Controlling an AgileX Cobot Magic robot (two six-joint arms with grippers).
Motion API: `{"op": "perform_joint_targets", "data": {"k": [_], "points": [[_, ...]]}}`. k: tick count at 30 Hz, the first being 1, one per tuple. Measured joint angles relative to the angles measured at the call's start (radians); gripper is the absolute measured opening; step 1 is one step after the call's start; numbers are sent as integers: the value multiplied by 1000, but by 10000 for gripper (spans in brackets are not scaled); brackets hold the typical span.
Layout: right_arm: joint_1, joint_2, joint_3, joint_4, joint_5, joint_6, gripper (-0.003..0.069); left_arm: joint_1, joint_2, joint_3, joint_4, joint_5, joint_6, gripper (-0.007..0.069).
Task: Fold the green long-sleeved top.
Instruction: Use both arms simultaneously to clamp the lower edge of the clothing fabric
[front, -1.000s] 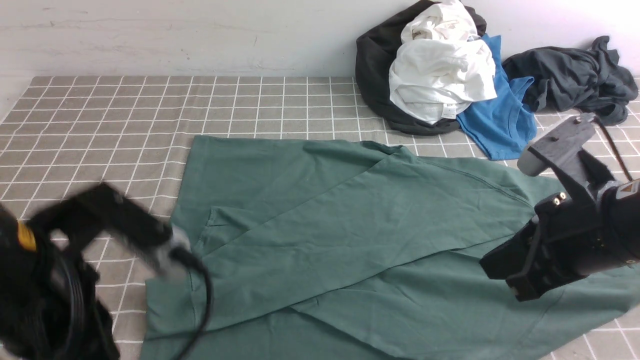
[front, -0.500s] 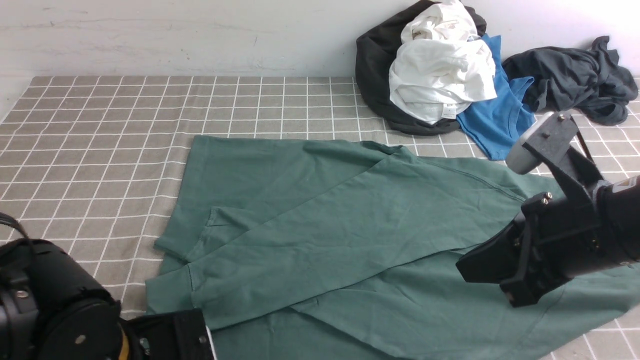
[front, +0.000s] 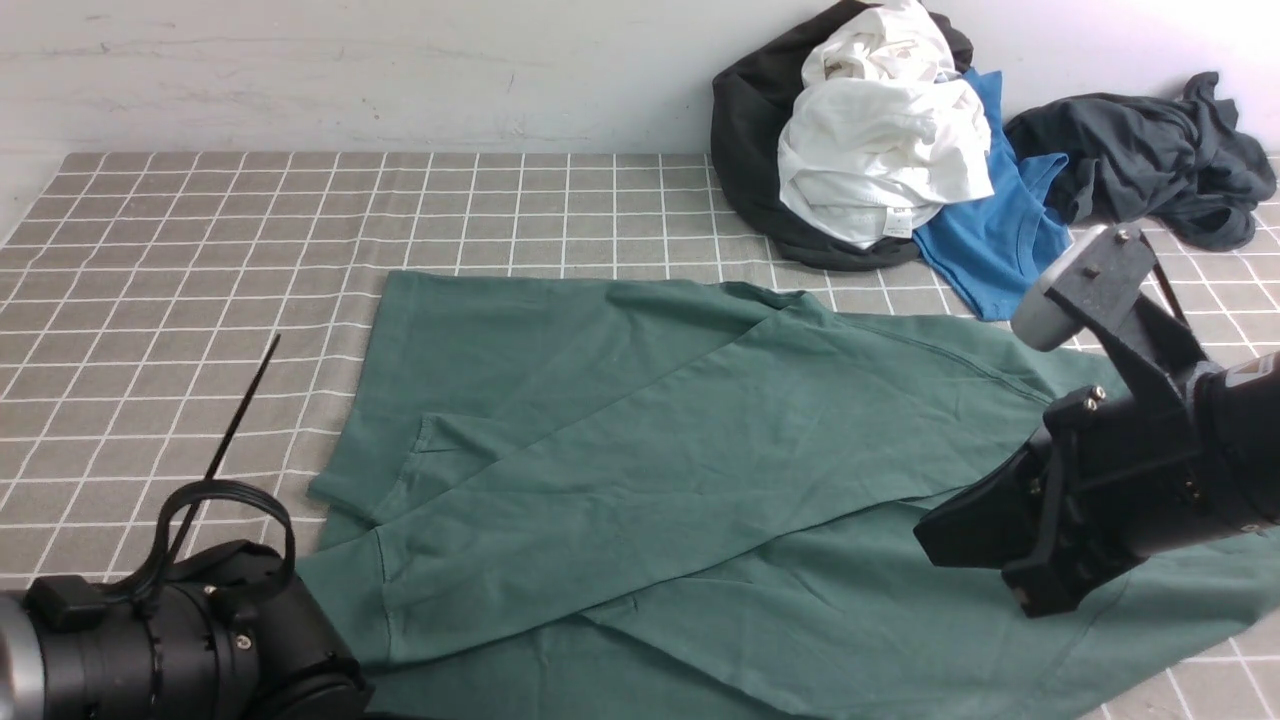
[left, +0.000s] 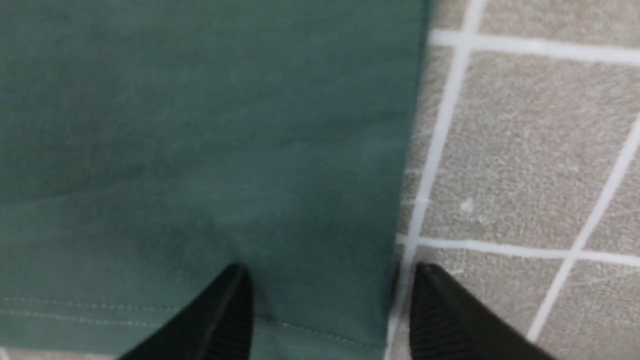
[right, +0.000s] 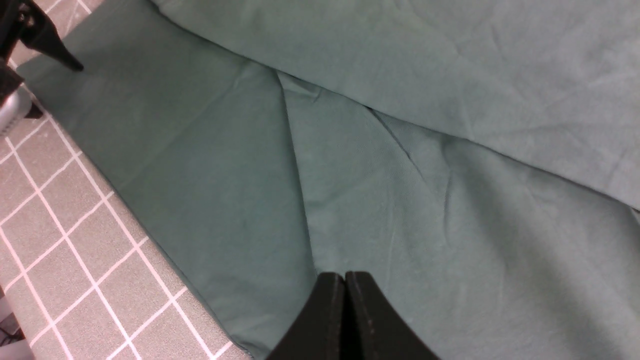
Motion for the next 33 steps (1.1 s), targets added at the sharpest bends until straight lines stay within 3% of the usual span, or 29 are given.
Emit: {"op": "perform_joint_targets", "data": {"k": [4,5,8,15,24,29,33], "points": [[0,0,0,0,-9,-2,-14,-6,-6,6,41,-11,-38,194],[0,-1,0,0,-18,-5,-14,-11,-10,5,83,-29,-72,100],[0,-19,1,0,-28,-11,-14,-20,-40,-14,108,-14,-130,22],[0,-163,1,-92,-52,-12,-14,-22,-246,-54,147,123,-320,2],[0,-107,73,-307,9,12,-1,70,-426,-54,158,155,-341,4],[0,-1,153,-459,-48,13,157,138,-441,-54,103,153,-344,4],[0,86,179,-618,-101,-18,339,140,-441,-54,50,142,-344,4]]}}
